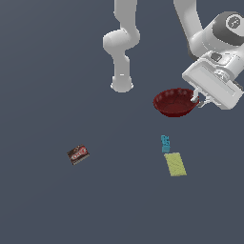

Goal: Pick up a designated object from a clutter of objects.

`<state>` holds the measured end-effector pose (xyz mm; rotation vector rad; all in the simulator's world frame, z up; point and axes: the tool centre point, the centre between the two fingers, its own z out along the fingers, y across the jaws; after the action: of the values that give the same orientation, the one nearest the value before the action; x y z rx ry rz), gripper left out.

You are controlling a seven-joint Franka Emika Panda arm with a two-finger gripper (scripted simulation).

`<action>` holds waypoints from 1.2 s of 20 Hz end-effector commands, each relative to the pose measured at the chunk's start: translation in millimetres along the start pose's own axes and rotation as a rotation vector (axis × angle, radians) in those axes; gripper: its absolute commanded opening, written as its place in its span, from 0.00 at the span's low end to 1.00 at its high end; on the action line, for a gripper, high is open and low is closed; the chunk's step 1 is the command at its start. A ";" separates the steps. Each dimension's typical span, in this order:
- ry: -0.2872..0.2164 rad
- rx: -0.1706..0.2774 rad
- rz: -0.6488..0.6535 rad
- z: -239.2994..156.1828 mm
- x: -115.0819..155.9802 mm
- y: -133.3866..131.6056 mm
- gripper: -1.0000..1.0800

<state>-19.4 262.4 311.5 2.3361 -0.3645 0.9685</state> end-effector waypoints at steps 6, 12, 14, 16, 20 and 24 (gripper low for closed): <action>0.001 -0.001 0.003 -60.9 31.2 13.7 0.00; 0.004 -0.002 0.004 -85.5 44.5 18.0 0.00; 0.005 -0.002 0.005 -88.9 46.5 18.3 0.00; 0.006 -0.002 0.005 -90.1 47.5 18.1 0.00; 0.006 -0.002 0.004 -89.2 46.7 17.7 0.00; 0.006 -0.002 0.004 -93.7 53.3 25.8 0.00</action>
<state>-45.4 298.6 407.2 2.3300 -0.3650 0.9730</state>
